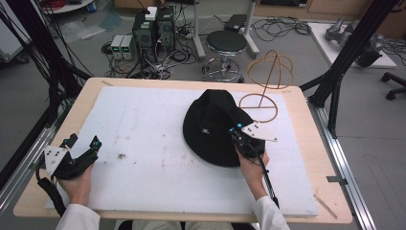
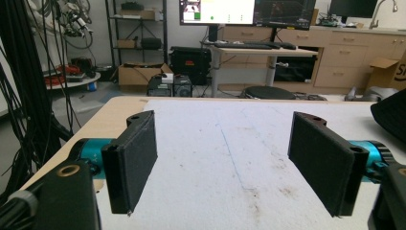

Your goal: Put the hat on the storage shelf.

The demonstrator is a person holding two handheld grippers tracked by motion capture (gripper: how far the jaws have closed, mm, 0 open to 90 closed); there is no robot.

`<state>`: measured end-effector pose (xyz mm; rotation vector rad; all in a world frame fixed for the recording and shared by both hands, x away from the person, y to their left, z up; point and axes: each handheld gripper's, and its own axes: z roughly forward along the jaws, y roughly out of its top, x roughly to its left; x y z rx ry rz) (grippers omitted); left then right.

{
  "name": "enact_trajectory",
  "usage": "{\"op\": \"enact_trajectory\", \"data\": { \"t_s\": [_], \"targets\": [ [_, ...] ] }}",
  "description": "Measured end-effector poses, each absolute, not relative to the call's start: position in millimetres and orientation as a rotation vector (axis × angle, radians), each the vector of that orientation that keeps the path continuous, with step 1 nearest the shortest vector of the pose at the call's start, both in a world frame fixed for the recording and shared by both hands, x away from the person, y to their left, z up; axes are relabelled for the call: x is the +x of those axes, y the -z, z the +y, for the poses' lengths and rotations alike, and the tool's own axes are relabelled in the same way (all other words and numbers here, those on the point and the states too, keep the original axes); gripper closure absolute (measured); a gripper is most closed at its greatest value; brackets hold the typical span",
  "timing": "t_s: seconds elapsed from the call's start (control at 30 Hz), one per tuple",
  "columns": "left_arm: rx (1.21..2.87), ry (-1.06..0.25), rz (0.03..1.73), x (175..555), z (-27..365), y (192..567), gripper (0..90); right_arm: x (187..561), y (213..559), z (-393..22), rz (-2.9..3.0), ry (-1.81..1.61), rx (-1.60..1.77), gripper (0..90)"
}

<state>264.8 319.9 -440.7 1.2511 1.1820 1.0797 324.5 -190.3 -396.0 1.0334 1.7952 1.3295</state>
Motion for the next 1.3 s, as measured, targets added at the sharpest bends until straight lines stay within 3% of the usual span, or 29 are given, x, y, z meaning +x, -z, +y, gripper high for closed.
{"op": "enact_trajectory", "data": {
  "t_s": [1.3],
  "targets": [
    [1.246, -1.068, 1.182, 266, 320, 441, 25.5, 287, 352, -202, 1.444, -1.524, 0.816, 87.8]
  ]
}}
